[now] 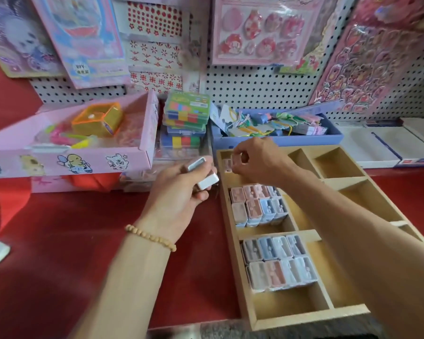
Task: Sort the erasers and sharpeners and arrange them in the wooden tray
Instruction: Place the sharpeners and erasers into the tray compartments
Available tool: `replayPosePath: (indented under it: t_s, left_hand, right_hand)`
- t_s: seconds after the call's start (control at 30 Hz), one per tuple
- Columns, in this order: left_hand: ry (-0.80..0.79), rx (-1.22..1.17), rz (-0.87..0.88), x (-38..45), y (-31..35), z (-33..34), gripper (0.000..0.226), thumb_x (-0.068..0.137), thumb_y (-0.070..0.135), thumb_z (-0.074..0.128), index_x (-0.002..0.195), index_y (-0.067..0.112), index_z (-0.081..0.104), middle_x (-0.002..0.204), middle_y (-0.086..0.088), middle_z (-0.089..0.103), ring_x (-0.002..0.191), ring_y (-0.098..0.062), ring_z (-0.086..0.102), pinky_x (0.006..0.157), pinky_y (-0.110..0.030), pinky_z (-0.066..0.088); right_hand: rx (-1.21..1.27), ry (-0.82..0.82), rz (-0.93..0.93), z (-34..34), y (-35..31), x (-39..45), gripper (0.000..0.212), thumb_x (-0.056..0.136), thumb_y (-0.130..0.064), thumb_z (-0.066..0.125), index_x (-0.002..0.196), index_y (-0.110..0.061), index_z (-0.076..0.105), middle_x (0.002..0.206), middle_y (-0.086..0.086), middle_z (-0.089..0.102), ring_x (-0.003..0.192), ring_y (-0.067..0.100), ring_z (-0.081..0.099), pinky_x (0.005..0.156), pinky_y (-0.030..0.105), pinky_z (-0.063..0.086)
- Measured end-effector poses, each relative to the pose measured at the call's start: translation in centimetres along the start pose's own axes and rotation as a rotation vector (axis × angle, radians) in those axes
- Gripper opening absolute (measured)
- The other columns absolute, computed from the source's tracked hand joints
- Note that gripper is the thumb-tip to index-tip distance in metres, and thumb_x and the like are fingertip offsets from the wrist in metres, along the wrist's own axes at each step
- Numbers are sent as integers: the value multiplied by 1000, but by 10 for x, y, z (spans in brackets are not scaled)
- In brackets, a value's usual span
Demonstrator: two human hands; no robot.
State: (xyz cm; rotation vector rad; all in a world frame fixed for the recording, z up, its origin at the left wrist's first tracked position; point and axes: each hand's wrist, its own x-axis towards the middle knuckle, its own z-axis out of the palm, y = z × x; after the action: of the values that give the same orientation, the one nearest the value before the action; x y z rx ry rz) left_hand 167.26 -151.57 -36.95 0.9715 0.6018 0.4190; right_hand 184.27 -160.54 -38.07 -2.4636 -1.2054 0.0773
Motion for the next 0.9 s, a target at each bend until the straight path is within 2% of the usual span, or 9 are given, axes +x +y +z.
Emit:
replayPosePath:
  t_s: [0.1, 0.2, 0.3, 0.37, 0.53, 0.6, 0.7, 0.8, 0.9]
  left_hand:
    - [51, -41, 3, 4, 5, -4, 10, 88, 1, 64, 97, -1, 68, 65, -3, 66, 51, -6, 53, 43, -15, 32]
    - [51, -26, 5, 7, 2, -1, 13, 87, 1, 66, 99, -4, 68, 65, -3, 64, 51, -7, 52, 43, -16, 33]
    - [49, -6, 10, 10, 2, 2, 10, 87, 1, 68, 96, -2, 68, 66, -3, 64, 51, -7, 55, 43, -16, 33]
    - [54, 16, 16, 13, 3, 1, 2, 87, 2, 67, 90, 1, 68, 64, -2, 63, 52, -6, 55, 43, -16, 33]
    - [55, 164, 50, 17, 1, -8, 6, 89, 3, 66, 86, 4, 70, 69, -4, 64, 62, -11, 53, 43, -16, 34]
    - [43, 221, 62, 17, 0, -8, 6, 89, 3, 66, 86, 4, 71, 71, -5, 65, 62, -11, 53, 44, -17, 34]
    - [16, 293, 89, 17, -1, -6, 11, 89, 3, 67, 79, 8, 71, 67, -1, 65, 62, -11, 52, 45, -18, 35]
    - [-8, 386, 126, 19, -4, -6, 21, 88, 6, 69, 68, 15, 72, 68, 2, 63, 65, -13, 51, 48, -21, 35]
    - [-68, 500, 148, 19, -6, -7, 22, 86, 10, 70, 66, 17, 72, 72, -2, 61, 70, -14, 51, 50, -22, 35]
  right_hand:
    - [-29, -11, -12, 9, 1, 4, 12, 87, -15, 60, 81, -9, 68, 73, 7, 66, 67, 25, 58, 57, 29, 42]
    - [-30, -26, -11, 15, 0, 5, 16, 91, -19, 61, 95, -7, 70, 83, 11, 69, 80, 29, 61, 67, 41, 54]
    - [0, 16, 2, 17, 1, 6, 20, 90, -21, 65, 106, -8, 67, 90, 12, 70, 90, 32, 63, 76, 46, 55]
    - [30, 52, 0, 17, 2, 7, 19, 87, -19, 68, 104, -9, 65, 89, 11, 71, 94, 32, 62, 79, 46, 54]
    - [53, 40, 0, 17, 1, 9, 16, 84, -21, 72, 97, -11, 67, 87, 7, 71, 90, 28, 65, 80, 45, 55]
    - [65, 87, -11, 15, 1, 6, 16, 83, -20, 72, 97, -13, 68, 87, 2, 71, 84, 20, 64, 78, 39, 54]
    - [295, 158, 18, 2, -11, -3, 3, 86, -14, 68, 86, -16, 70, 75, -10, 67, 63, 0, 56, 66, 23, 47]
    - [639, 71, 5, -16, -30, -22, 12, 89, -9, 68, 79, -12, 73, 66, -4, 66, 59, 7, 53, 57, 23, 45]
    - [727, -63, -11, -24, -39, -37, 5, 88, -10, 72, 85, -12, 76, 69, -3, 67, 62, 10, 54, 59, 22, 45]
